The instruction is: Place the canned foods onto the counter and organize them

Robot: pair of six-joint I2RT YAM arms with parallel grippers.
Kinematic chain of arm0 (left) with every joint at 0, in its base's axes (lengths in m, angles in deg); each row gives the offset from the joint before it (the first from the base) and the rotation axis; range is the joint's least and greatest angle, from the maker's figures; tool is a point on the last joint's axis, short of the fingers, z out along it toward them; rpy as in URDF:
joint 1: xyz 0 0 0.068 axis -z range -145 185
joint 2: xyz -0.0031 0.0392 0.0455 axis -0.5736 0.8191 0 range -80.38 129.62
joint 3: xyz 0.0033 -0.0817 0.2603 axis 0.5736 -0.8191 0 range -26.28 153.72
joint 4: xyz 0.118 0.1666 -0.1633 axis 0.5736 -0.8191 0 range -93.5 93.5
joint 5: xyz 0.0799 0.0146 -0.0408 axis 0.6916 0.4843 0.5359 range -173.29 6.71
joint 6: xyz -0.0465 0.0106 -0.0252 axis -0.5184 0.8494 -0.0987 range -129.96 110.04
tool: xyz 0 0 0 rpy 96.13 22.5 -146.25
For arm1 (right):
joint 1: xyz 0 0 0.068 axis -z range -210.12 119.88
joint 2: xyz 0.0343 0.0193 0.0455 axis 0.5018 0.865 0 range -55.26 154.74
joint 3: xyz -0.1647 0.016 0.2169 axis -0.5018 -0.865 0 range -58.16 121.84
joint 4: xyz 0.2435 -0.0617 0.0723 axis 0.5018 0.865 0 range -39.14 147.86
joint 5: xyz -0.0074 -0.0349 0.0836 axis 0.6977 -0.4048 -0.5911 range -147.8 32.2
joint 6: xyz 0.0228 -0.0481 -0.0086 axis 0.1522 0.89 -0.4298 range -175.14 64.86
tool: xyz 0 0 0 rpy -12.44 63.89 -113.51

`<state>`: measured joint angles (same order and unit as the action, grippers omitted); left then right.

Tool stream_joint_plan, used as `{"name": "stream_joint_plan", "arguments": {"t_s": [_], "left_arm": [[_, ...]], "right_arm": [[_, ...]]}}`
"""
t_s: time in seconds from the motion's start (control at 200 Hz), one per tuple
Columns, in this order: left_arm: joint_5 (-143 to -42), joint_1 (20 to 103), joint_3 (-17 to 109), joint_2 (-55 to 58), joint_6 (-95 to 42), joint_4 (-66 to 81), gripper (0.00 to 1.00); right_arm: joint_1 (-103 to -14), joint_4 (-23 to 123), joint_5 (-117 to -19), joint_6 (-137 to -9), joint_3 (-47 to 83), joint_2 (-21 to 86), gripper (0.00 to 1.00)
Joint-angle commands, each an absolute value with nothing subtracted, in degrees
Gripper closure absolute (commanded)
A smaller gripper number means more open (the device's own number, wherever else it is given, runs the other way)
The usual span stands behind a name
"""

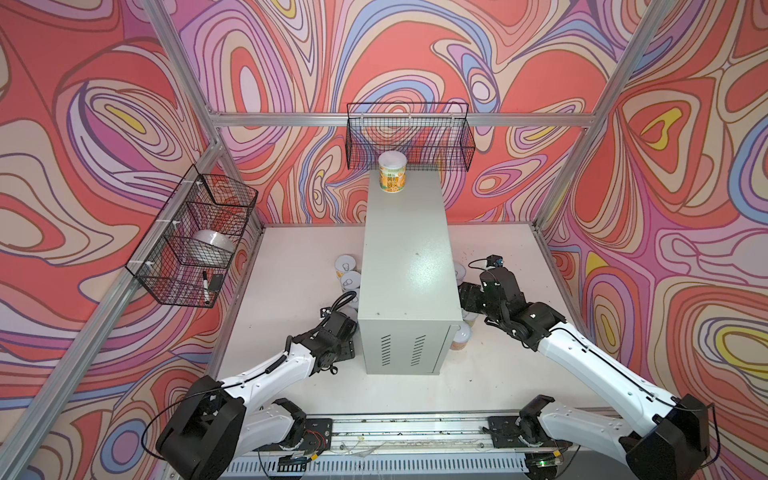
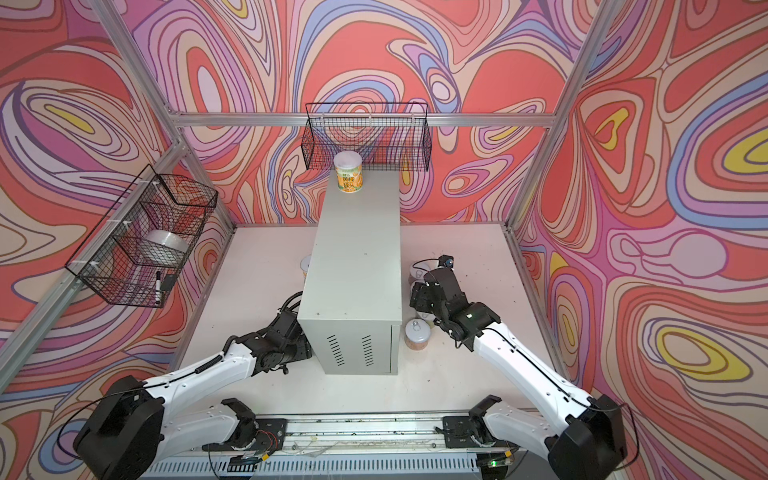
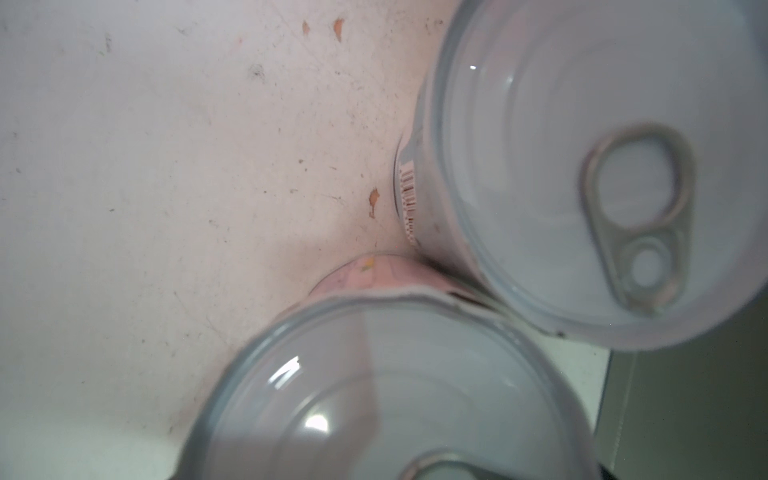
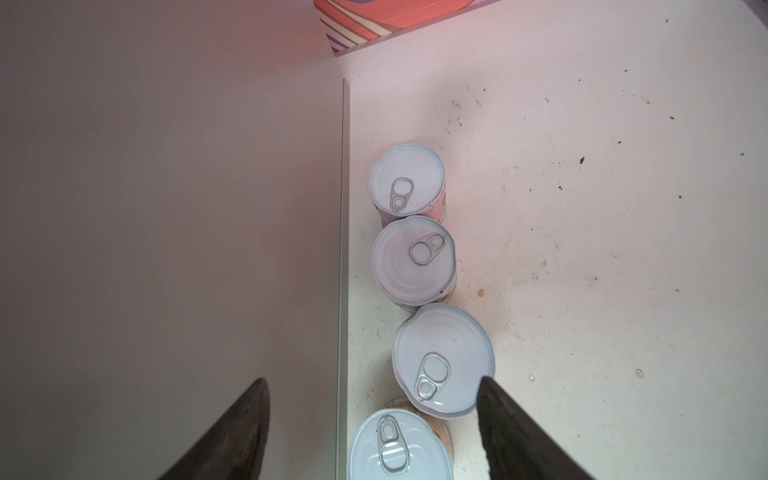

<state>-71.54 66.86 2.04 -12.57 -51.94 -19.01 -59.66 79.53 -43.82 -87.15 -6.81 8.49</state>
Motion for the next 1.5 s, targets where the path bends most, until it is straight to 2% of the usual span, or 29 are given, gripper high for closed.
{"name": "stream_joint_plan", "arguments": {"t_s": [0.0,0.376,0.701,0.921,1.107,1.497], "left_arm": [[-71.9,66.7,2.6,-11.4,-52.8,-20.7,1.00],[-68.9,66.7,7.8,-20.9,-50.6,-28.4,1.00],[-71.4,66.8,14.0,-26.5,-47.8,-37.8,1.00],[-69.2,66.7,30.7,-26.5,-39.9,-53.4,1.00],[-64.8,65.4,46.1,-20.5,-34.0,-65.2,1.00],[-64.7,59.1,81.4,-6.4,-18.5,-75.8,1.00]], "right_arm": [[-59.2,78.2,-44.1,-86.6,-6.9,9.3,0.20],[-58.8,77.8,-44.2,-86.4,-7.1,9.1,0.20],[-58.4,79.2,-44.3,-85.8,-6.4,8.3,0.20],[-57.4,80.9,-45.6,-85.0,-4.5,7.2,0.20],[-56.7,82.3,-45.7,-84.2,-2.0,6.2,0.20],[-56.3,88.3,-42.4,-79.3,6.9,4.6,0.20]]}}
